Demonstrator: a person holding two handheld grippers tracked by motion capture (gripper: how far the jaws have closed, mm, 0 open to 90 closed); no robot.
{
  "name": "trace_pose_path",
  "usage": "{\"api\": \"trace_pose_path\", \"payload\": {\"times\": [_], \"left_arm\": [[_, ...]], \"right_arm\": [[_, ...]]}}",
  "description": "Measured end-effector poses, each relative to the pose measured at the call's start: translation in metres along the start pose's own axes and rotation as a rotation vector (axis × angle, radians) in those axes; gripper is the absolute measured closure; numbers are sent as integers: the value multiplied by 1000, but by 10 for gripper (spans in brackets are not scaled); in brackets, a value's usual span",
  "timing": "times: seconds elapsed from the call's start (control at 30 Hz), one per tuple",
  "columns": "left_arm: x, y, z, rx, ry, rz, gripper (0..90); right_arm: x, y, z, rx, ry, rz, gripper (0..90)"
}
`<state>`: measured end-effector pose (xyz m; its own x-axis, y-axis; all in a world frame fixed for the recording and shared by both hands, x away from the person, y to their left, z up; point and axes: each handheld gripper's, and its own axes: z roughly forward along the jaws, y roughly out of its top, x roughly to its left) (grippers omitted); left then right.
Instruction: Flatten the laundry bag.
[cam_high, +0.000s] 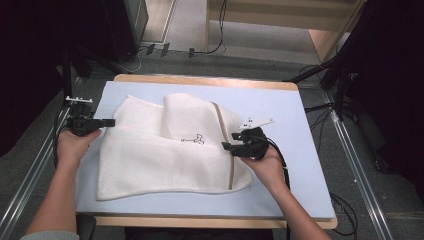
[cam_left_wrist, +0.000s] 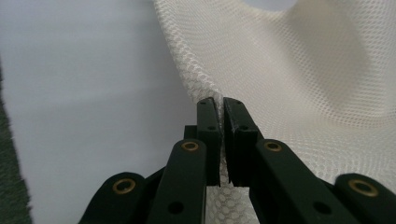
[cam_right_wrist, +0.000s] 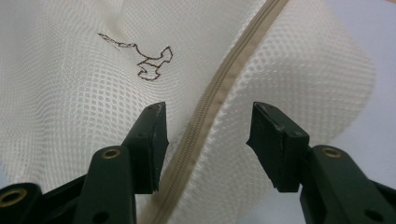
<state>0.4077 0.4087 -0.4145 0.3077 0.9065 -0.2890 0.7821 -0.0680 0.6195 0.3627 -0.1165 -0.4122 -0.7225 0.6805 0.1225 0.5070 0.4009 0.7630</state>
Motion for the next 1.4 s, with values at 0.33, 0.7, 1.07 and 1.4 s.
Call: {"api": "trace_pose_path", "payload": {"times": [0.33, 0.7, 1.07, 1.4], "left_arm": [[3, -4, -13, -64, -35, -13, 485], [-33, -17, -30, -60, -54, 53, 452], [-40, -40, -38, -41, -52, 50, 451], [-43, -41, -34, -34, -62, 60, 451]], "right_arm": [[-34, -6, -5, 9, -61, 62, 555], [-65, 3, 38, 13, -34, 135, 428], [-57, 4, 83, 116, -53, 70, 558], [-48, 7, 81, 152, -72, 25, 897]]}}
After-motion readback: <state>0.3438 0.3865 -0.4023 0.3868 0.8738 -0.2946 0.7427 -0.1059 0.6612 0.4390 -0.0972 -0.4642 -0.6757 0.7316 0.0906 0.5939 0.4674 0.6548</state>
